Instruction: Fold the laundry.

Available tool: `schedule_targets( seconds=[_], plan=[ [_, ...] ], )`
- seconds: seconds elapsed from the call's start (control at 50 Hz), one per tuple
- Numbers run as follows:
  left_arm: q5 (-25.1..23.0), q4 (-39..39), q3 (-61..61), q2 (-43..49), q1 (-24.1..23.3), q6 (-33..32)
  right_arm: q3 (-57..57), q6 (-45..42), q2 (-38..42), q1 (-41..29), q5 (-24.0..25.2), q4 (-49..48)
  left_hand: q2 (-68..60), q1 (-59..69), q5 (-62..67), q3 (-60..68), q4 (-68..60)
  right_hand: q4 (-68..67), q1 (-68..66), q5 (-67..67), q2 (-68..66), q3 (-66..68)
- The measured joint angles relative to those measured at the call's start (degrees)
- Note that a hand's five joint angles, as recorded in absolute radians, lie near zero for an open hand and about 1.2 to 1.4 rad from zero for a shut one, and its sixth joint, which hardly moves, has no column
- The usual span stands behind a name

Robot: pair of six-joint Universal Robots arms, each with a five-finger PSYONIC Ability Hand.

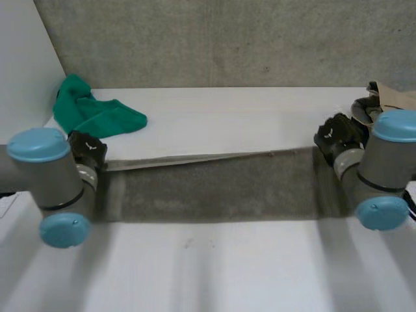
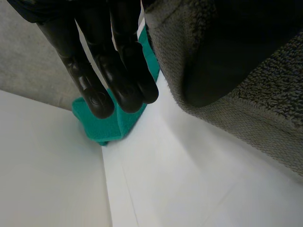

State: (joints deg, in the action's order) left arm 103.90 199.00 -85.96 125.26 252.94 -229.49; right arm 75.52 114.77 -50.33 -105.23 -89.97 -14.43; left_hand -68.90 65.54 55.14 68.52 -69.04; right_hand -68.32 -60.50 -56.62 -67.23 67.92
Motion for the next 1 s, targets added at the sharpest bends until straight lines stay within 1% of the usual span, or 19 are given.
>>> schedule_targets(
  seconds=[0.08,0.12,0.14,0.16,0.18,0.2,0.22,0.24,0.3,0.4,0.46,0.54,0.64,0.66,0.74,0.76,0.8,0.88,1.0],
  plan=[
    [0.81,-0.07,5.14,4.55,-0.52,-0.13,-5.14,-0.24,4.60,-1.01,-0.33,-3.46,0.35,-0.06,-0.01,-0.35,0.39,0.52,0.29,0.35,0.40,-0.50],
    [0.66,0.14,6.52,5.68,-0.77,-0.15,-6.32,-0.28,5.70,-1.24,-0.57,-3.90,4.56,-3.99,-3.23,-4.45,4.67,0.52,0.29,0.35,0.40,-0.50],
    [0.25,0.79,8.26,7.13,-1.24,-0.20,-8.65,-0.34,8.01,-1.79,-1.45,-4.52,19.57,-19.52,-16.86,-18.10,18.56,18.93,18.08,17.53,19.88,-19.89],
    [0.02,1.21,9.02,7.74,-1.48,-0.24,-9.41,-0.34,8.80,-2.02,-1.86,-4.68,31.43,-33.00,-29.82,-30.96,31.82,34.80,33.95,33.53,36.17,-34.68],
    [-0.20,1.78,9.59,8.24,-1.77,-0.30,-10.18,-0.24,9.53,-2.29,-2.51,-4.85,38.82,-41.05,-36.58,-38.24,39.24,39.35,38.15,38.21,40.87,-40.34],
    [-0.20,1.78,9.59,8.24,-1.77,-0.30,-10.18,-0.24,9.53,-2.29,-2.51,-4.85,38.82,-41.05,-36.58,-38.24,39.24,39.35,38.15,38.21,40.87,-40.34],
    [-0.48,2.79,10.22,8.71,-2.24,-0.38,-10.57,-0.16,9.90,-2.46,-3.00,-4.94,50.90,-50.77,-46.80,-49.56,50.83,46.36,43.31,45.05,46.58,-46.16],
    [-0.65,3.79,10.56,8.93,-2.65,-0.46,-11.39,0.43,10.71,-3.12,-4.78,-5.20,53.94,-53.50,-50.17,-53.31,54.57,53.53,47.67,51.59,53.36,-53.40],
    [-0.90,6.45,10.60,8.80,-3.74,-0.67,-11.09,2.24,10.42,-4.17,-7.09,-5.54,57.30,-54.62,-52.57,-56.48,57.59,54.83,48.33,52.81,54.34,-55.44],
    [-0.74,8.43,8.39,5.96,-4.37,-0.75,-6.50,8.19,4.60,-5.13,-6.27,-5.52,57.30,-54.62,-52.56,-56.48,57.59,54.83,48.33,52.88,54.34,-55.50],
    [-0.74,8.88,5.66,2.62,-4.31,-0.65,-1.85,13.36,-1.47,-5.33,-3.42,-4.74,57.30,-54.62,-52.56,-56.48,57.59,54.83,48.33,52.88,54.34,-55.50],
    [-1.11,8.89,-0.56,-4.40,-3.93,-0.06,5.25,21.06,-10.67,-3.18,3.37,1.45,57.30,-54.62,-52.56,-56.48,57.59,54.83,48.33,52.88,54.34,-55.50],
    [-1.86,8.87,-6.62,-10.46,-3.62,0.64,9.05,25.44,-15.35,1.42,8.78,10.74,57.30,-54.62,-52.57,-56.48,57.59,54.39,47.72,52.42,53.63,-54.59],
    [-2.46,8.86,-8.89,-12.57,-3.55,1.07,10.45,26.77,-16.49,3.73,10.97,14.96,57.30,-54.62,-52.56,-56.48,57.59,52.59,45.81,50.26,51.28,-52.00],
    [-4.51,8.86,-13.63,-16.45,-3.53,2.93,14.41,28.09,-17.50,9.71,16.06,21.17,57.30,-54.62,-52.56,-56.48,57.59,46.71,40.46,45.40,46.61,-46.08],
    [-4.51,8.86,-13.63,-16.45,-3.53,2.93,14.41,28.09,-17.50,9.71,16.06,21.17,57.30,-54.62,-52.56,-56.48,57.59,46.71,40.46,45.40,46.61,-46.08],
    [-5.54,8.86,-15.16,-17.35,-3.65,4.38,16.89,27.92,-17.38,12.74,18.33,20.44,57.30,-54.62,-52.56,-56.48,57.59,45.55,39.30,44.30,46.61,-44.97],
    [-6.28,8.88,-15.86,-17.35,-3.88,5.98,19.47,27.51,-16.80,15.32,19.92,16.26,57.30,-54.62,-52.56,-56.48,57.59,43.04,37.00,42.02,45.21,-42.62],
    [-6.45,8.94,-15.71,-16.49,-4.12,6.89,20.79,27.16,-13.59,16.41,20.26,9.22,57.30,-54.62,-52.57,-56.48,57.59,40.60,34.89,39.64,39.63,-40.09]
  ],
)
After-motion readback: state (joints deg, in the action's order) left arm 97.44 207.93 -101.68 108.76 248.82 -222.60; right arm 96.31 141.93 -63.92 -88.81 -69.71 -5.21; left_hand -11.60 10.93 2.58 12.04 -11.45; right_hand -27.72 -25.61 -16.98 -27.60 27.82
